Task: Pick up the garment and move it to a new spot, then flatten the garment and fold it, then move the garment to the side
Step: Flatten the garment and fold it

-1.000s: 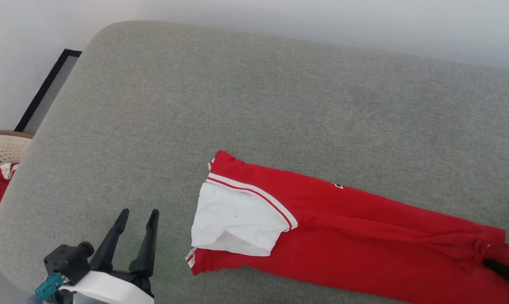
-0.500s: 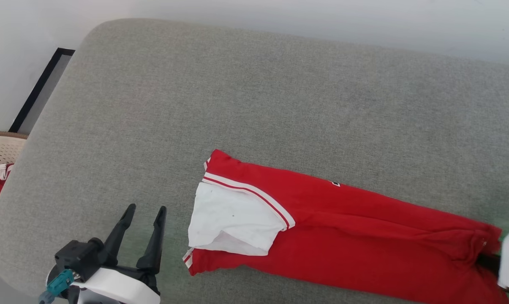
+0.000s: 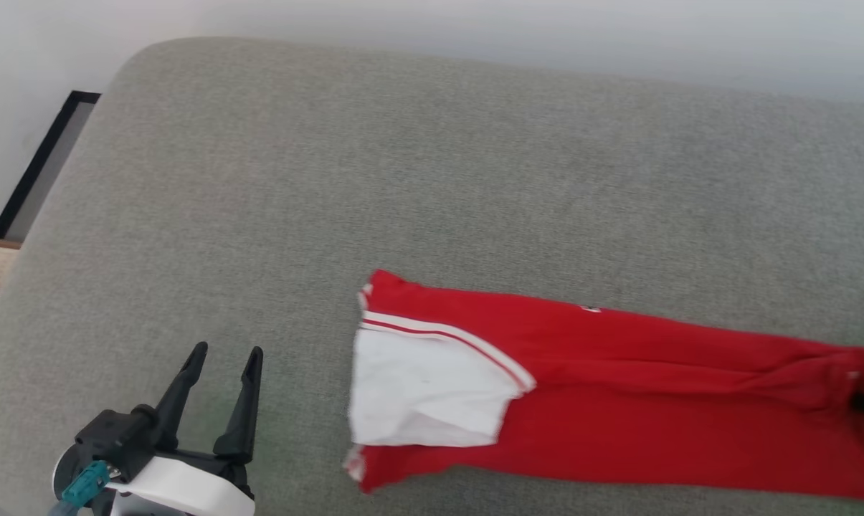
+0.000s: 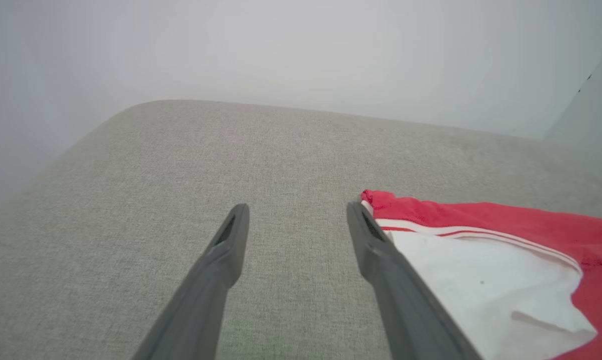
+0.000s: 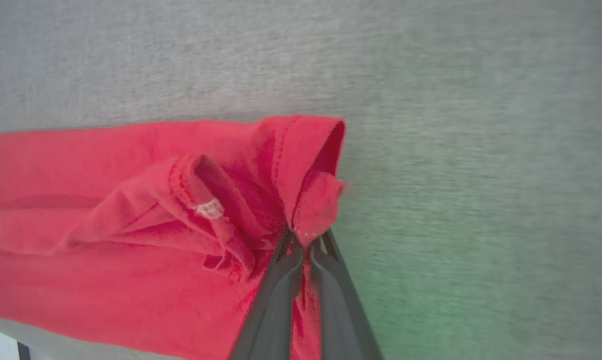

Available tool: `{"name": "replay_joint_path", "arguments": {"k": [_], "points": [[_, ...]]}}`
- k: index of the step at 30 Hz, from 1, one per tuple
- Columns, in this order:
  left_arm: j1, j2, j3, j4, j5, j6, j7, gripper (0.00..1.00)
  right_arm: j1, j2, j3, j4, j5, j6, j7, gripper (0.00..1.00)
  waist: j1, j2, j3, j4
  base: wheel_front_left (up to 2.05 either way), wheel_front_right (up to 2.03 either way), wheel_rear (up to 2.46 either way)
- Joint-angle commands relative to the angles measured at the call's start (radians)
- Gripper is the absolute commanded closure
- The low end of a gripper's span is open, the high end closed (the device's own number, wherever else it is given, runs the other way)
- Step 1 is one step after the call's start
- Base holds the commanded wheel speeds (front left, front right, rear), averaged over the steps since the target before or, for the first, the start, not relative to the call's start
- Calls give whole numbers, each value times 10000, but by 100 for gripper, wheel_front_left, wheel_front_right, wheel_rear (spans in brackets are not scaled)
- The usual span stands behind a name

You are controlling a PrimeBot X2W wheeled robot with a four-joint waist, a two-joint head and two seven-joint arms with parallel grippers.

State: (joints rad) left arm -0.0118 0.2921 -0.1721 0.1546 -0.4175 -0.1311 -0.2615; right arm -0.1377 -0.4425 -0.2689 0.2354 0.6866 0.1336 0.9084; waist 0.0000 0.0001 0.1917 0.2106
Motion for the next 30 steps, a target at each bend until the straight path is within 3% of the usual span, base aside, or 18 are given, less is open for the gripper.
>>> {"name": "replay_joint_path", "arguments": {"k": [1,17,24,30], "points": [[45,41,97,-21,104,12,-47,0,-116,-187,-220,55,23,-53,-75,100,0,-1,30,-103,0,0,0],[-67,159,354,-212,161,16,-47,0,-58,-1919,-2927,1324,-266,-44,-269,100,0,-1,103,-592,0,0,0],[-1,142,308,-279,140,16,-47,0,154,-1791,-1931,876,429,-35,181,100,0,-1,20,-654,0,0,0],[-17,246,175,-168,178,16,-47,0,696,-1743,-440,-966,991,-32,578,100,0,-1,-51,-598,0,0,0]]}}
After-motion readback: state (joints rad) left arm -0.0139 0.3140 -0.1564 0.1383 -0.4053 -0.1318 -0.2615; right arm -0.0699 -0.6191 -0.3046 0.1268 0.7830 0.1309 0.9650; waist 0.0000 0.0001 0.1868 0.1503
